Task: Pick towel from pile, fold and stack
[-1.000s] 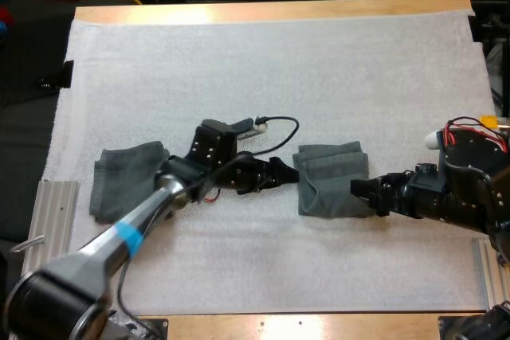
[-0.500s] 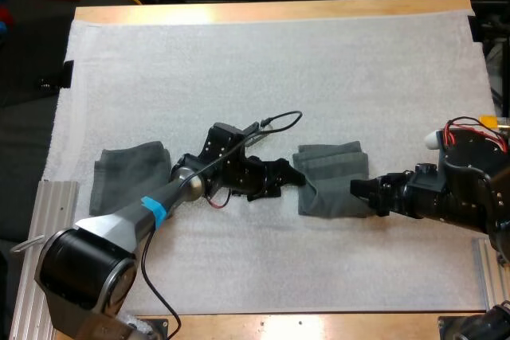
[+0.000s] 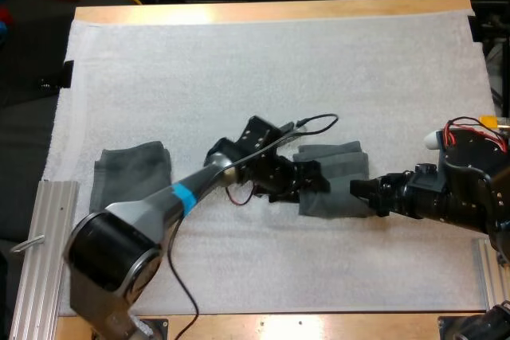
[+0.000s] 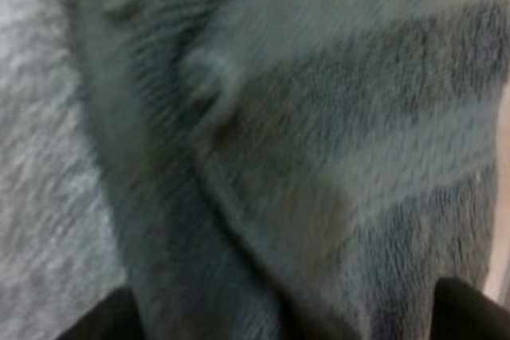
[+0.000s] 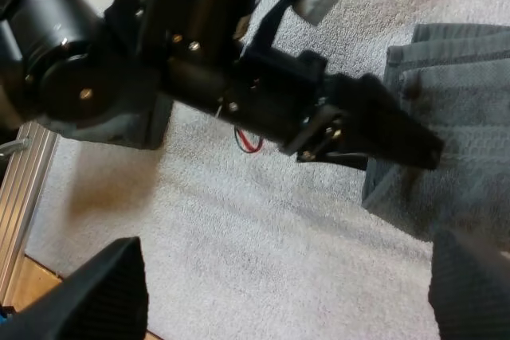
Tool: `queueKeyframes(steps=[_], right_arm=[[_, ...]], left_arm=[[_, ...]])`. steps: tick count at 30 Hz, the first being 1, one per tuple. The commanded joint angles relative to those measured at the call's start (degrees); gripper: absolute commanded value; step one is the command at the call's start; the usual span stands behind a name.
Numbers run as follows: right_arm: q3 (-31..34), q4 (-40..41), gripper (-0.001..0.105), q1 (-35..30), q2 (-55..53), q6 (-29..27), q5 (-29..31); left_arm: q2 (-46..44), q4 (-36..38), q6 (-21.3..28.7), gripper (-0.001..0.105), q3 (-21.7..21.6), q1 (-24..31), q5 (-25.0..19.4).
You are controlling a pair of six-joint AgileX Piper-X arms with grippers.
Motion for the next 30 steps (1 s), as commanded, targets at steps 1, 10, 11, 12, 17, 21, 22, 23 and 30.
queueKeyframes(steps=[1,10,11,12,17,21,22,23,30], right_arm=[[-0.2,0.1,0.071,0.1,-0.2,-0.2,-0.5],[-0.2,0.1,0.071,0.1,-0.2,-0.2,-1.0],[-0.2,0.1,0.071,0.1,-0.2,-0.2,-1.0],[-0.2,0.1,0.071,0.1,-0.2,-0.2,-1.0],[-0.2,0.1,0.071,0.1,-0.2,-0.2,-1.0],[-0.2,0.1,0.071,0.1,-0.2,-0.2,-1.0],[-0.2,0.1,0.071,0.1,-0.2,-0.2,-1.0],[-0.2,0.1,0.071,0.1,-0.2,-0.2,-1.0],[-0.2,0.1,0.071,0.1,-0.2,-0.2,-1.0]], left_arm=[[0.6,1.9,0.0,0.071,-1.5,-0.6,-0.7],[4.4,3.5,0.0,0.066,-7.5,-2.7,5.0],[4.5,3.5,0.0,0.064,-7.5,-2.8,5.1],[4.5,3.5,0.0,0.058,-7.5,-2.8,5.1],[4.5,3.7,1.1,0.020,-7.5,-2.8,5.1],[3.9,4.8,6.3,0.000,-7.5,-2.8,5.8],[3.6,5.1,7.7,0.000,-7.5,-2.8,6.3],[2.9,5.6,9.4,0.000,-7.5,-2.6,6.7],[-5.1,13.9,21.3,0.000,-7.5,0.9,7.2]])
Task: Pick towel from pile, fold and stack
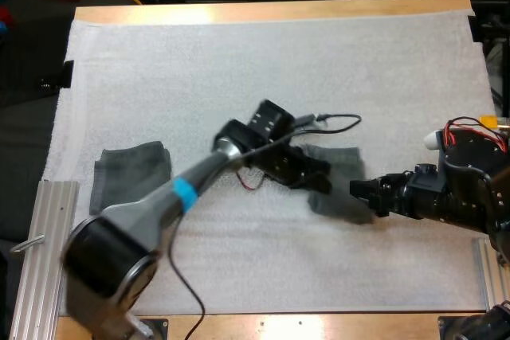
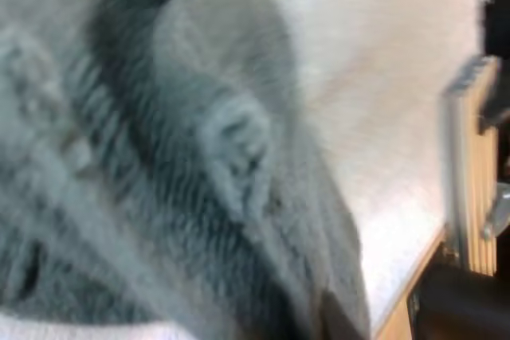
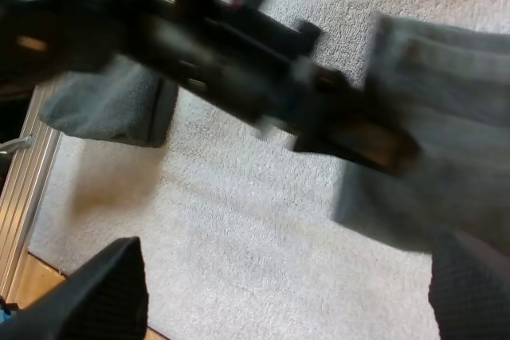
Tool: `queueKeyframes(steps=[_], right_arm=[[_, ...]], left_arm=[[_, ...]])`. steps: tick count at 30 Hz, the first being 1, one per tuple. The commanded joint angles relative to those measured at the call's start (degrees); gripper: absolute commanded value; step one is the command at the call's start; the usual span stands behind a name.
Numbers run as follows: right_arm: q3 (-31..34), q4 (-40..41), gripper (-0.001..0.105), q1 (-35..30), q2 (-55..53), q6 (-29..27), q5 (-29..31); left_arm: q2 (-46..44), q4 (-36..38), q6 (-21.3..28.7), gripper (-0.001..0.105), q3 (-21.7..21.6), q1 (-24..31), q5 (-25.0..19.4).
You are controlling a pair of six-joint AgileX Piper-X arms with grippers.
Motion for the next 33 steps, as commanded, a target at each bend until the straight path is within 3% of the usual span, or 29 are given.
queueKeyframes(steps=[1,8,12,18,27,33], right_arm=[[-0.2,0.1,0.071,0.1,-0.2,-0.2,-0.6],[-0.2,0.1,0.071,0.1,-0.2,-0.5,-0.6],[-0.2,0.1,0.071,0.1,-0.2,-0.5,-0.6],[-0.2,0.1,0.071,0.1,-0.2,-0.5,-0.6],[-0.2,0.1,0.071,0.1,-0.2,-0.5,-0.6],[-0.2,0.1,0.071,0.1,-0.2,-0.5,-0.6]], left_arm=[[-2.0,2.5,2.7,0.000,-0.4,1.0,0.7],[-10.6,19.1,17.1,0.000,-0.4,8.6,-0.7],[-15.2,29.4,25.2,0.000,-0.4,13.9,-7.6],[-19.6,38.9,33.1,0.000,-0.4,23.0,-19.5],[-22.7,44.2,39.0,0.000,-0.4,35.4,-29.0],[-22.7,43.6,39.0,0.000,-0.4,36.9,-38.3]])
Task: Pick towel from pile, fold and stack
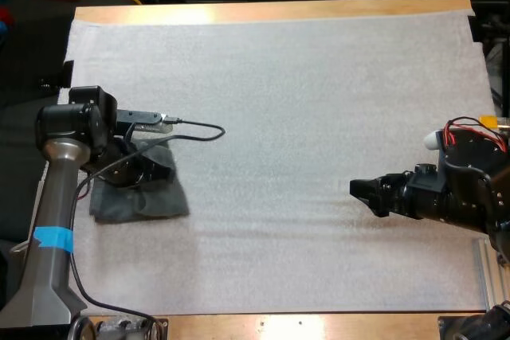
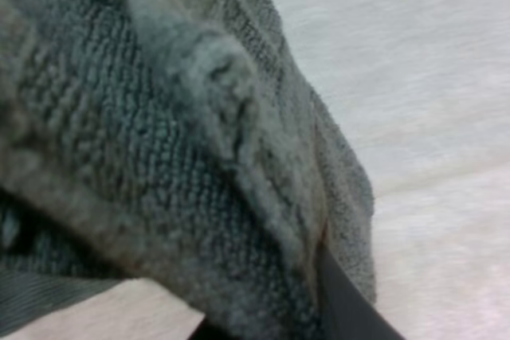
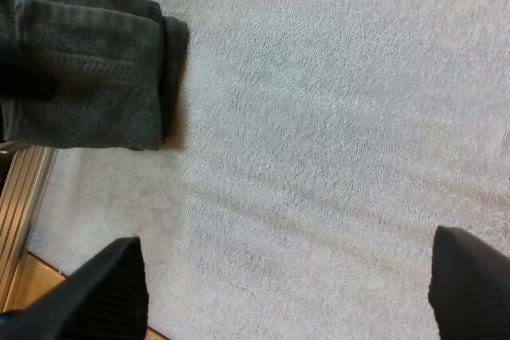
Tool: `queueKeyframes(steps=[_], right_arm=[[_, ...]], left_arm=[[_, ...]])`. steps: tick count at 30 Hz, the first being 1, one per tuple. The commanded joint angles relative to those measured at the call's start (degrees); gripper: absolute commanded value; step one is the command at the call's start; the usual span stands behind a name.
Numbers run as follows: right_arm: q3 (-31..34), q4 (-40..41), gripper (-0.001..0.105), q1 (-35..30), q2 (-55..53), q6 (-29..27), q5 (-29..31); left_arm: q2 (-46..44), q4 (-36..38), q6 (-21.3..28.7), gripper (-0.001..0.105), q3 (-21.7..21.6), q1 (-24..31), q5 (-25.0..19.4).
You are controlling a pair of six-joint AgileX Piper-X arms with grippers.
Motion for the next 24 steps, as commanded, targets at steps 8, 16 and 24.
queueKeyframes(steps=[8,16,24], right_arm=[[-0.2,0.1,0.071,0.1,-0.2,-0.5,-0.6],[-0.2,0.1,0.071,0.1,-0.2,-0.5,-0.6],[-0.2,0.1,0.071,0.1,-0.2,-0.5,-0.6]], left_arm=[[-0.5,-3.1,0.4,0.000,-0.4,0.0,-5.3],[-0.5,-4.6,0.4,0.000,-0.4,0.0,-14.2],[-0.2,-7.5,0.4,0.000,1.8,0.0,-19.5]])
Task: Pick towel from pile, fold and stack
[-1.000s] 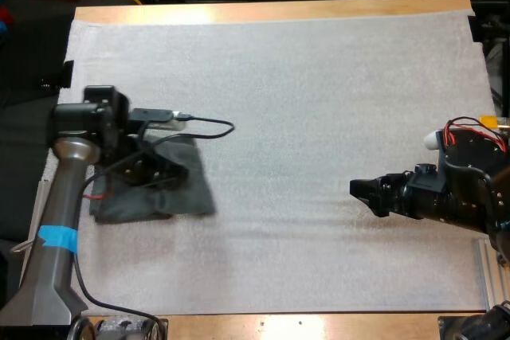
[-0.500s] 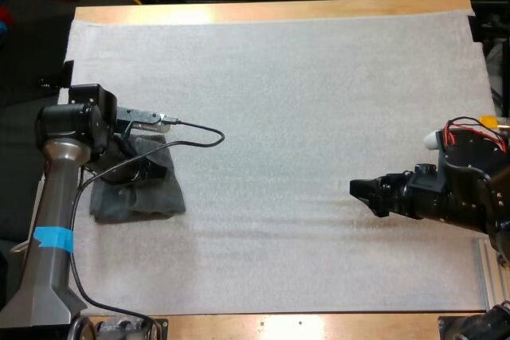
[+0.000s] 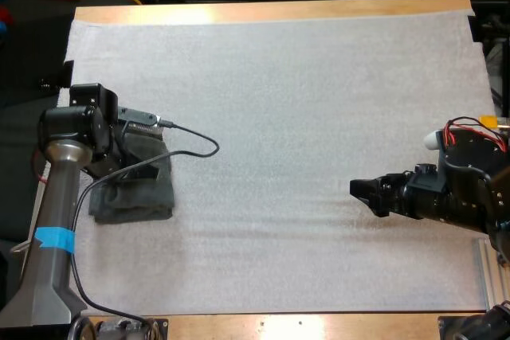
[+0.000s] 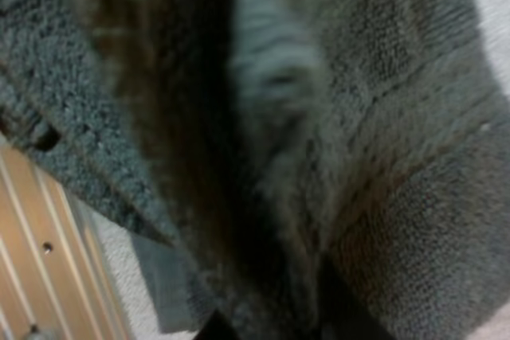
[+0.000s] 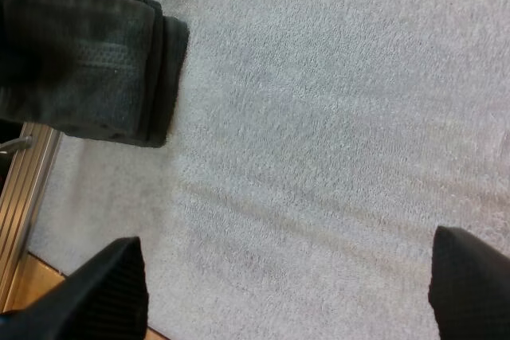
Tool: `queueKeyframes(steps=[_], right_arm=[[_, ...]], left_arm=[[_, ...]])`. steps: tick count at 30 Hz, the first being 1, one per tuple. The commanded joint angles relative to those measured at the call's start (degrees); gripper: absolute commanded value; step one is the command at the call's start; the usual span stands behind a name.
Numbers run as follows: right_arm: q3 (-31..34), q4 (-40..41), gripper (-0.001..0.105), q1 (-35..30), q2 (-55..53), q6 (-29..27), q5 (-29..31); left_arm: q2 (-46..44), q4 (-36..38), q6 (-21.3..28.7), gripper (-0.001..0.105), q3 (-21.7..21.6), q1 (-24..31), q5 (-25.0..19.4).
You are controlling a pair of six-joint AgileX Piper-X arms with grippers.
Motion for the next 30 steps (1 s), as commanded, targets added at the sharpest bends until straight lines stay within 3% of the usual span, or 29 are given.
queueKeyframes(steps=[1,5,9,12,16,19,22,24,25,27,30], right_arm=[[-0.2,0.1,0.071,0.1,-0.2,-0.5,-0.6],[-0.2,0.1,0.071,0.1,-0.2,-0.2,-0.6],[-0.2,0.1,0.071,0.1,-0.2,-0.2,-0.6],[-0.2,0.1,0.071,0.1,-0.2,-0.2,-0.6],[-0.2,0.1,0.071,0.1,-0.2,-0.2,-0.6],[-0.2,0.1,0.071,0.1,-0.2,-0.2,-0.6],[-0.2,0.1,0.071,0.1,-0.2,-0.2,-0.6],[-0.2,0.1,0.071,0.1,-0.2,-0.2,-0.6],[-0.2,0.1,0.071,0.1,-0.2,-0.2,-0.6],[-0.2,0.1,0.071,0.1,-0.2,-0.2,-0.6],[-0.2,0.1,0.071,0.1,-0.2,-0.2,-0.6]], left_arm=[[-0.1,-0.8,0.1,0.000,0.4,0.0,-1.4],[1.1,-3.0,-0.1,0.000,2.6,0.0,-1.6],[2.6,-5.6,-2.2,0.000,5.1,0.0,-5.5],[3.3,-7.3,-2.3,0.000,5.8,0.0,-8.2],[3.8,-8.6,-2.3,0.000,5.9,0.0,-8.2],[3.8,-8.8,-2.3,0.013,5.9,0.0,-8.2],[3.8,-8.8,-2.3,0.045,5.9,0.0,-9.6],[3.8,-8.8,-2.8,0.073,5.9,0.0,-10.9],[3.7,-8.8,-3.0,0.075,5.9,0.0,-11.5],[3.1,-9.1,-3.1,0.065,5.9,0.0,-14.5],[1.4,-9.4,-3.6,0.060,5.5,0.0,-17.2]])
